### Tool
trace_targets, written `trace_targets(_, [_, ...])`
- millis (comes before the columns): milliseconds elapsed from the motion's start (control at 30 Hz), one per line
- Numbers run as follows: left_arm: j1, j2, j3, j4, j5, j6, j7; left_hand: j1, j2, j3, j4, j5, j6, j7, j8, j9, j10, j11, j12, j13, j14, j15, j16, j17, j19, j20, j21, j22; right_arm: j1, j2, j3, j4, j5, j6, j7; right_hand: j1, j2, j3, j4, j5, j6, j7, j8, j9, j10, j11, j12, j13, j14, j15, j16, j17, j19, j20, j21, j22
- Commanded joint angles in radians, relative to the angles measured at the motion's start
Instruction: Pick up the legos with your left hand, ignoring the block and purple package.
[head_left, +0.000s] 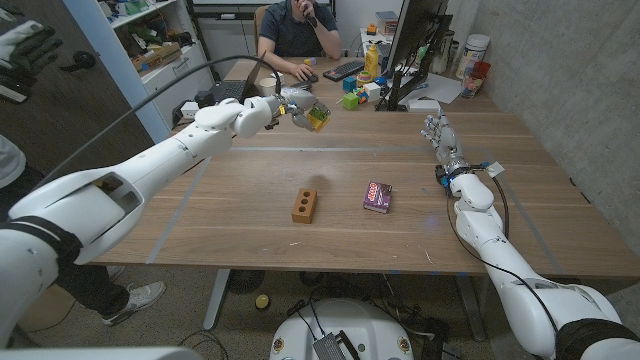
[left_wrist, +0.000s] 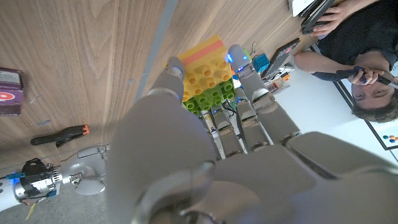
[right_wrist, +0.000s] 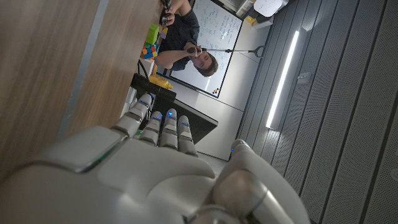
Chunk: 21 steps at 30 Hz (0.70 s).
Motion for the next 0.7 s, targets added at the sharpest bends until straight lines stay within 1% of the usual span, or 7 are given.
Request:
trace_targets(33, [0.058, 0.039, -0.067, -0.112, -0.016, 0.043, 0.017, 0.108, 0.124, 0.012, 0.016, -0.002, 0.294, 0.263, 0.005, 0.002, 0.008, 0.004, -0.006, 0.003, 0.074, -0.209, -0.002, 0.002, -0.005, -0.002, 0.007, 0.004, -0.027, -0.006, 0.006, -0.04, 0.009, -0.003, 0.001, 0.0, -0.007, -0.005, 0.001, 0.01, 0.006, -0.002, 0.003, 0.003, 0.008, -0.005, 0.007, 0.005, 0.006, 0.005, 0.004, 0.002, 0.001, -0.001, 0.005, 0.003])
trace_targets(267, [0.087, 0.057, -0.104, -0.164, -0.017, 0.046, 0.043, 0.102, 0.127, 0.01, 0.022, -0.003, 0.292, 0.258, 0.0, 0.003, 0.005, 0.006, -0.011, 0.004, 0.073, -0.207, -0.004, 0.003, -0.008, 0.0, 0.009, 0.004, -0.038, -0.009, 0.007, -0.059, 0.014, -0.004, 0.003, 0.001, -0.007, -0.006, 0.001, 0.01, 0.007, -0.002, 0.003, 0.003, 0.008, -0.006, 0.006, 0.005, 0.006, 0.005, 0.004, 0.002, 0.001, -0.002, 0.005, 0.003])
trace_targets(367, [0.107, 0.066, -0.135, -0.187, -0.034, 0.049, 0.074, 0.098, 0.129, 0.009, 0.025, -0.004, 0.287, 0.255, -0.004, 0.003, -0.001, 0.005, -0.016, 0.004, 0.071, -0.206, -0.006, 0.004, -0.013, 0.001, 0.01, 0.005, -0.042, -0.01, 0.007, -0.065, 0.015, -0.005, 0.002, 0.001, -0.007, -0.006, 0.001, 0.011, 0.007, -0.002, 0.003, 0.003, 0.008, -0.004, 0.006, 0.005, 0.006, 0.004, 0.004, 0.002, 0.001, -0.002, 0.006, 0.003])
trace_targets(500, [0.12, 0.073, -0.155, -0.21, -0.035, 0.057, 0.088, 0.097, 0.13, 0.009, 0.026, -0.005, 0.29, 0.257, -0.004, 0.003, -0.001, 0.004, -0.017, 0.004, 0.074, -0.207, -0.006, 0.004, -0.014, 0.002, 0.012, 0.005, -0.045, -0.012, 0.007, -0.069, 0.017, -0.005, 0.003, 0.001, -0.007, -0.007, 0.001, 0.011, 0.007, -0.002, 0.003, 0.003, 0.008, -0.003, 0.006, 0.005, 0.007, 0.003, 0.004, 0.002, 0.001, -0.002, 0.006, 0.003])
trace_targets(700, [0.131, 0.074, -0.168, -0.217, -0.04, 0.049, 0.099, 0.096, 0.133, 0.009, 0.028, -0.005, 0.294, 0.259, -0.004, 0.003, 0.007, 0.004, -0.017, 0.004, 0.08, -0.205, -0.005, 0.005, -0.015, 0.003, 0.014, 0.005, -0.043, -0.011, 0.006, -0.068, 0.019, 0.0, 0.005, 0.001, -0.007, -0.007, 0.0, 0.011, 0.007, -0.002, 0.003, 0.003, 0.009, -0.005, 0.006, 0.005, 0.007, 0.004, 0.004, 0.002, 0.001, -0.003, 0.006, 0.003])
